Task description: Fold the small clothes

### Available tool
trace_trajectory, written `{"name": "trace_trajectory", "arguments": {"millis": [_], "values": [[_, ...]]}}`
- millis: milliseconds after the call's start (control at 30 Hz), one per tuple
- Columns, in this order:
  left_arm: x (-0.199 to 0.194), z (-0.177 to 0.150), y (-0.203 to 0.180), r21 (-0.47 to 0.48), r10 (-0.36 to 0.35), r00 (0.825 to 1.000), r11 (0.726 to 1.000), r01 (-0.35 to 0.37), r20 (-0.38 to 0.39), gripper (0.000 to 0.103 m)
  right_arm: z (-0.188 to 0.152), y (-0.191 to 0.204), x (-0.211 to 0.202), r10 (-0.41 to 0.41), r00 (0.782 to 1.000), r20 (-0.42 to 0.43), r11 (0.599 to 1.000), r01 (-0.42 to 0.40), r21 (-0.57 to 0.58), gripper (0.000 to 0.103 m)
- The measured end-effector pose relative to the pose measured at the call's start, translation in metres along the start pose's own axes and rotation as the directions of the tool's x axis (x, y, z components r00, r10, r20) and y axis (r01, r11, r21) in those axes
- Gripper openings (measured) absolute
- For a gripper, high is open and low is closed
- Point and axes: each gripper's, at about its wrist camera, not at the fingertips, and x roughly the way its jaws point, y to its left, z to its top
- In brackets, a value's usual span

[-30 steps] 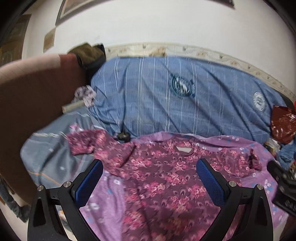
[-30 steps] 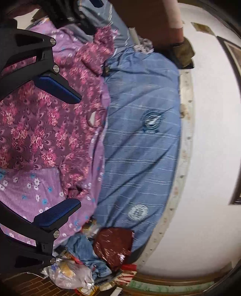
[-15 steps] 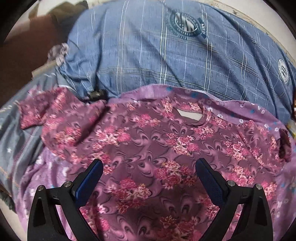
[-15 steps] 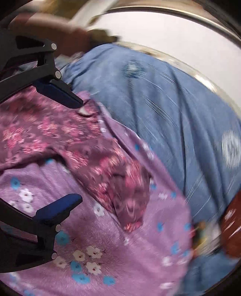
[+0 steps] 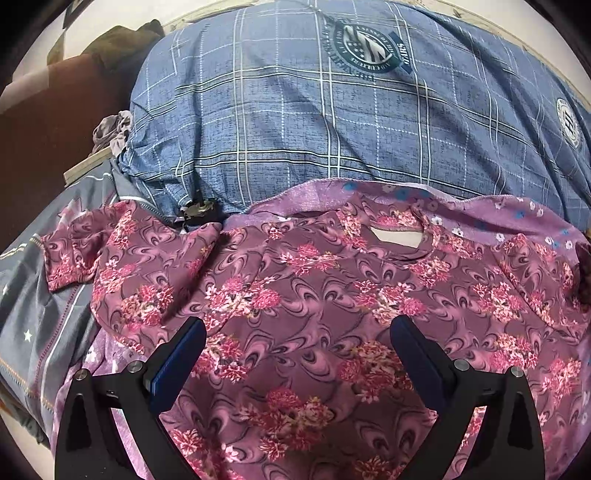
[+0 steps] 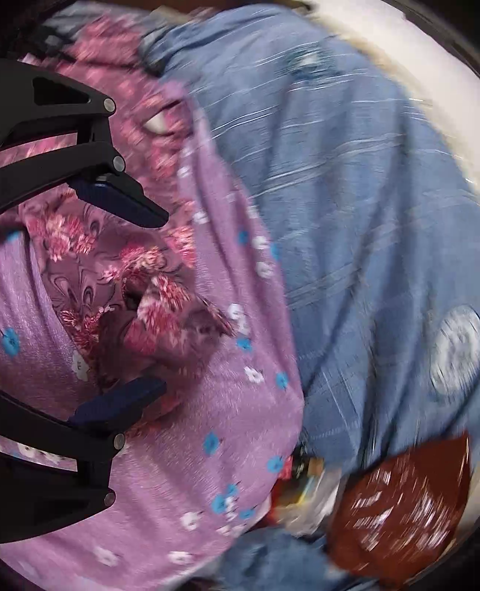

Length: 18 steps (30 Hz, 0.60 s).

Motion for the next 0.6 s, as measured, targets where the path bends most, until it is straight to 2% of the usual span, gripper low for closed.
{"name": "trace_trajectory", "arguments": {"millis": [33, 100, 133, 167, 267, 300, 367, 433, 467, 600], "values": [[-0.001, 0.0, 0.001, 0.005, -0.001, 1.0, 1.0, 0.001, -0.001, 0.1, -0.001, 0.006, 0.011, -0.045, 0.999, -0.029, 0.998, 0.044, -0.039, 0.081], [-0.001, -0.001, 0.001, 0.012, 0.001, 1.0, 1.0, -0.001, 0.002, 0.1, -0.003, 0.005, 0.028, -0.123, 0.99, -0.066, 0.99, 0.118, -0.07, 0.047], [-0.002, 0.0, 0.004, 0.015, 0.003, 1.0, 1.0, -0.003, 0.004, 0.1, -0.002, -0.002, 0.036, -0.168, 0.981, -0.093, 0.985, 0.163, -0.056, 0.007], [-0.003, 0.0, 0.006, 0.018, 0.007, 1.0, 1.0, -0.007, 0.005, 0.1, -0.002, -0.012, 0.037, -0.161, 0.982, -0.1, 0.987, 0.16, -0.013, 0.006], [-0.007, 0.002, 0.016, 0.004, 0.009, 1.0, 1.0, -0.009, 0.009, 0.1, 0.004, -0.035, 0.01, -0.072, 0.997, -0.03, 0.989, 0.075, 0.124, 0.006], [-0.008, 0.003, 0.02, -0.007, 0.009, 1.0, 1.0, -0.009, 0.014, 0.1, 0.007, -0.04, -0.01, -0.005, 1.0, 0.018, 0.987, 0.002, 0.163, 0.006], [-0.012, 0.006, 0.03, -0.032, 0.014, 1.0, 0.999, -0.013, 0.026, 0.1, 0.014, -0.04, -0.042, 0.104, 0.99, 0.093, 0.976, -0.12, 0.182, 0.006], [-0.015, 0.007, 0.04, -0.053, 0.026, 0.999, 0.998, -0.024, 0.036, 0.1, 0.025, -0.032, -0.077, 0.191, 0.969, 0.155, 0.96, -0.218, 0.176, 0.006], [-0.017, 0.007, 0.046, -0.064, 0.034, 0.999, 0.997, -0.031, 0.041, 0.1, 0.031, -0.022, -0.096, 0.243, 0.952, 0.186, 0.947, -0.274, 0.167, 0.006], [-0.025, 0.008, 0.07, -0.113, 0.082, 0.995, 0.991, -0.074, 0.064, 0.1, 0.052, 0.032, -0.154, 0.429, 0.866, 0.255, 0.885, -0.46, 0.073, 0.006]]}}
